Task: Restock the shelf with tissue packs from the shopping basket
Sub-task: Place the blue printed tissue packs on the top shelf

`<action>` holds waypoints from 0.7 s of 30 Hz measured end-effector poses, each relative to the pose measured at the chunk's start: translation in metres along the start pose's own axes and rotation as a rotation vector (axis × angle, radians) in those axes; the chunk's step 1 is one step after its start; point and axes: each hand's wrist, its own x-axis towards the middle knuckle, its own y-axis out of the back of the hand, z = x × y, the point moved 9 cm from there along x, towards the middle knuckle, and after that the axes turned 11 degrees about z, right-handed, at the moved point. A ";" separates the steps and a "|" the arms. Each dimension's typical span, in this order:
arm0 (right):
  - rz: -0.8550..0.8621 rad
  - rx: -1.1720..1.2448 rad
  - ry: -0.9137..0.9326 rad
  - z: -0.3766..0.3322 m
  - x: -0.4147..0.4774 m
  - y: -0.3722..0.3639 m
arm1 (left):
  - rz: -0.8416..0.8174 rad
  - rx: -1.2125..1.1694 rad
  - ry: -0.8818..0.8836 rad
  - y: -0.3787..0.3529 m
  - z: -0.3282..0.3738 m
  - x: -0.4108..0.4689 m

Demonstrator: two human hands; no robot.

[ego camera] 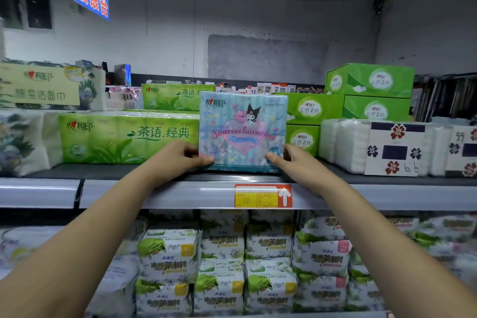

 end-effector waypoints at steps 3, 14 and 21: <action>0.003 -0.024 0.002 0.001 0.000 -0.001 | 0.010 0.002 0.009 0.001 0.000 -0.001; 0.024 -0.032 -0.024 0.010 0.006 -0.001 | 0.060 0.086 0.006 0.000 0.004 -0.002; 0.034 -0.019 -0.059 0.012 0.006 0.001 | 0.095 0.067 0.042 0.002 -0.005 0.001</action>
